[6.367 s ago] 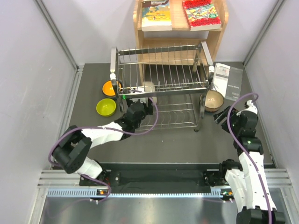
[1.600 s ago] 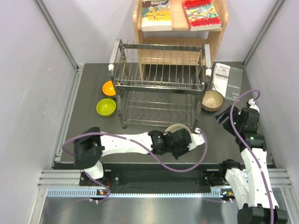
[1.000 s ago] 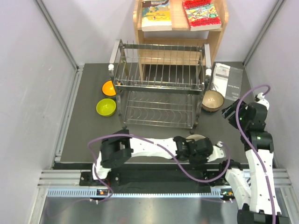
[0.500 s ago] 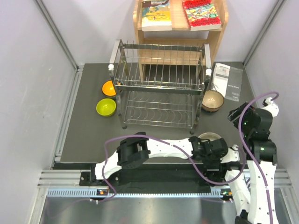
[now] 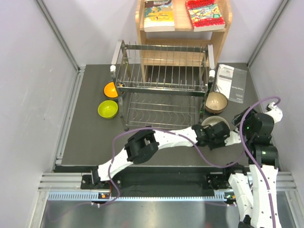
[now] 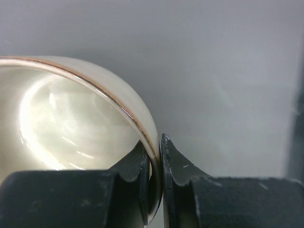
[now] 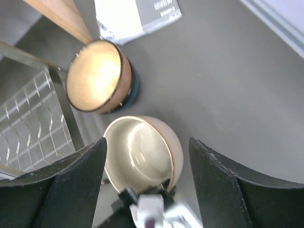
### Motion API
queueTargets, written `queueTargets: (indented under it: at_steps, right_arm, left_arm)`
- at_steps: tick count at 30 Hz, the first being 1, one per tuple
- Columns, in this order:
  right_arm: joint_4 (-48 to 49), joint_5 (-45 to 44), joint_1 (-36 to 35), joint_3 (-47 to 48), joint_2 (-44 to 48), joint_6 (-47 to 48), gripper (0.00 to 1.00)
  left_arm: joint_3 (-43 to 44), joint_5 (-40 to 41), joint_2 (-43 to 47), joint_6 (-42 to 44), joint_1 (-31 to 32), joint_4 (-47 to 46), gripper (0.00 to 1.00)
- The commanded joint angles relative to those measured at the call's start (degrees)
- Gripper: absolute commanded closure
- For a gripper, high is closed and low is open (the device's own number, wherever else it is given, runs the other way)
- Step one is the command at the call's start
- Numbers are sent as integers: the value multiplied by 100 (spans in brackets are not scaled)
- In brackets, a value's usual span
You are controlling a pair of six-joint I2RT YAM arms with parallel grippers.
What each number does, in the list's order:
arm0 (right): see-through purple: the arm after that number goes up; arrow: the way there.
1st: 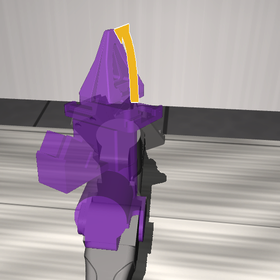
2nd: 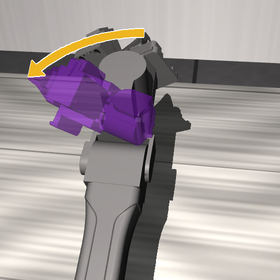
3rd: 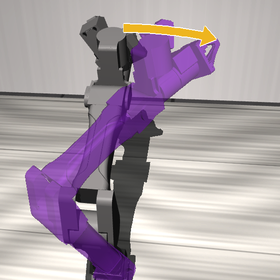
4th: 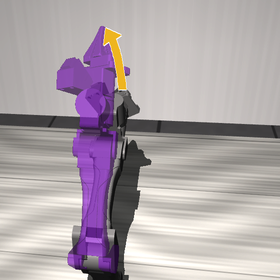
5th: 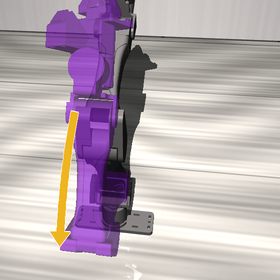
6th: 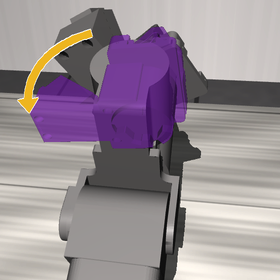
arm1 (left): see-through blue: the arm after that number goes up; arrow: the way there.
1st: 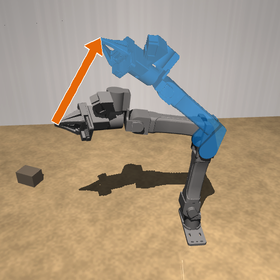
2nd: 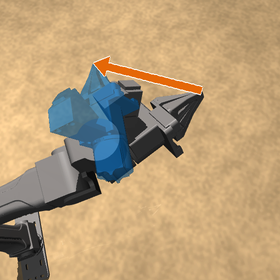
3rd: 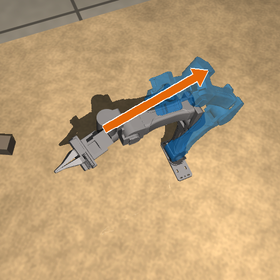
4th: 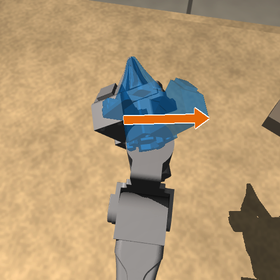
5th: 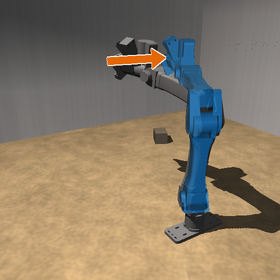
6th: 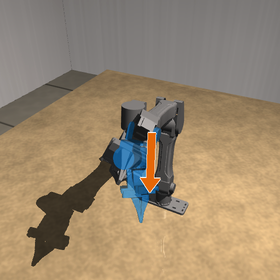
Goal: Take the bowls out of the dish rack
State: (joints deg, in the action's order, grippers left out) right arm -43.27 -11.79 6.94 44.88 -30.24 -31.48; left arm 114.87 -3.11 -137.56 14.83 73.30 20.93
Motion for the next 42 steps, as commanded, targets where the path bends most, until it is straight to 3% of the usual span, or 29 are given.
queueTargets:
  at_steps: [1, 3, 5, 6, 9, 12, 21, 26, 29, 32, 38, 42]
  right_arm:
    - [161, -165, 62, 38, 44, 81, 30]
    - [126, -279, 71, 82, 62, 20, 29]
    - [99, -385, 62, 134, 62, -15, 28]
    - [82, -385, 62, 204, 53, -50, 28]
    - [99, -376, 71, 275, 45, -103, 28]
    - [169, -350, 71, 258, 62, -182, 28]
    - [600, -578, 62, 424, 10, -464, 26]
    - [802, -983, 79, 635, -184, -490, 19]
    - [828, -983, 97, 758, -360, -473, 19]
    - [855, -1009, 123, 768, -448, -438, 18]
    - [855, -1053, 167, 662, -491, -323, 18]
    - [829, -1088, 185, 627, -597, -165, 16]
  left_arm:
    - [273, -5, -491, 37, -219, -510, 100]
    - [456, 39, -649, 99, -228, -511, 100]
    - [615, 127, -763, 152, -228, -380, 92]
    - [685, 127, -825, 178, -228, -353, 77]
    - [625, 136, -799, 169, -228, -396, 56]
    - [380, 241, -642, 117, -219, -632, 47]
    - [-946, 882, 175, 55, -228, -1827, 44]
    - [-1651, 725, 799, -173, -246, -2680, 41]
    - [-1914, 646, 1046, -252, -246, -2988, 40]
    - [-2126, 724, 1187, -323, -246, -3409, 31]
    - [-2109, 671, 1249, -446, -263, -3823, 27]
    - [-2599, 742, 1687, -823, -263, -4462, 28]
